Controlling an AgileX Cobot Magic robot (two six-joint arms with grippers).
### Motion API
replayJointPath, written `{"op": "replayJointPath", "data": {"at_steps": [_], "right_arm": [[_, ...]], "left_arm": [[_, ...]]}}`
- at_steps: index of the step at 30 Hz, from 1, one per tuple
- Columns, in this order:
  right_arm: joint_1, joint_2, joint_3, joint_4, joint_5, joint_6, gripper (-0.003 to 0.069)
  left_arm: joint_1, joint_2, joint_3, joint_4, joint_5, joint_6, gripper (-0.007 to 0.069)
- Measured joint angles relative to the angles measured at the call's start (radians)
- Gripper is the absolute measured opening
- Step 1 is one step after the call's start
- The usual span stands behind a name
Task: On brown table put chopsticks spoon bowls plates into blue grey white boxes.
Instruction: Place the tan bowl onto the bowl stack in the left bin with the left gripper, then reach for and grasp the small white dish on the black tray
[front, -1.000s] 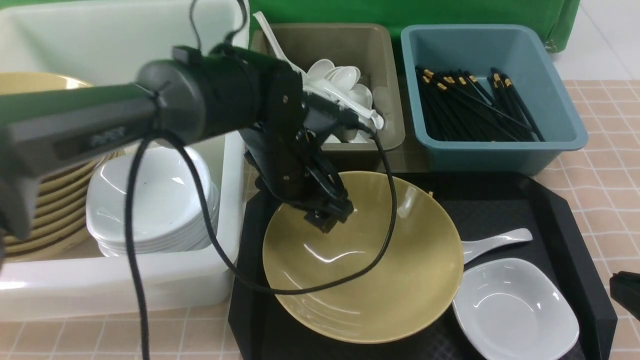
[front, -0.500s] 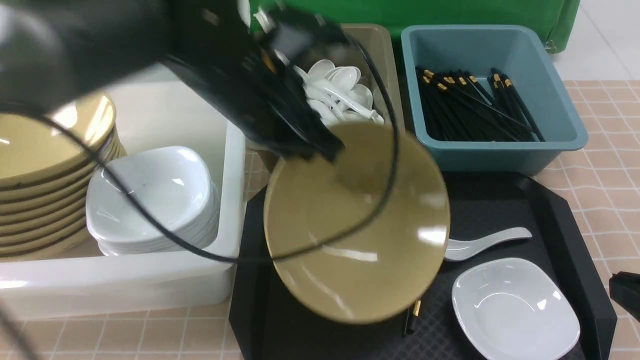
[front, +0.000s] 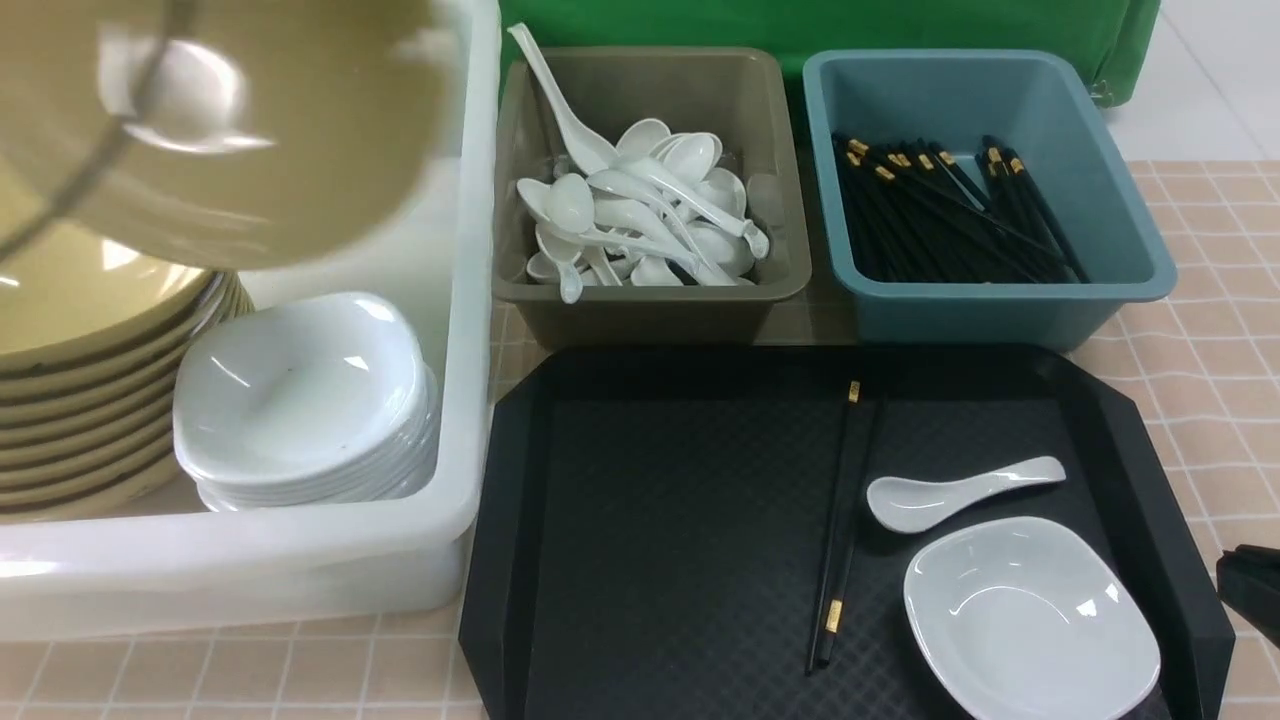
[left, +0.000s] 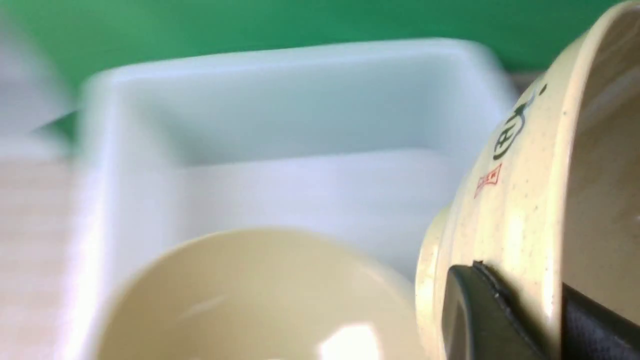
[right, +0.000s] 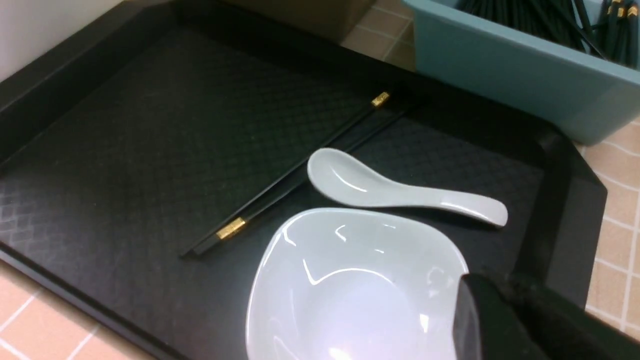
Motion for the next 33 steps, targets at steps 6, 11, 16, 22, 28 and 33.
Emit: {"op": "replayJointPath", "data": {"at_steps": [6,11,16,22,28,33], "right_arm": [[0.0,0.0,0.0,0.0,0.0,0.0,0.0096],[0.0,0.0,0.0,0.0,0.0,0.0,0.0099],[0.0,0.0,0.0,0.001,0.0,0.0,0.0099],[0.0,0.0,0.0,0.002,-0.001,0.0,0.0099],[0.0,0.0,0.0,0.003,-0.003,0.0,0.0104],[0.0,0.002,0.023,0.004,-0.036,0.013,0.0125]], "left_arm": [[0.235,0.053,0.076,-0.009,-0.019,-0.09,0.0012],[0.272,0.09,0.148,-0.015,-0.066,-0.114,0.0111],[0.274,0.078,0.172,-0.047,-0.095,-0.115,0.0396],[0.274,-0.051,0.175,-0.063,-0.124,-0.087,0.0519],[0.274,-0.078,0.199,-0.144,-0.157,-0.002,0.0445],[0.271,-0.014,0.296,-0.311,-0.14,0.037,0.024]]}}
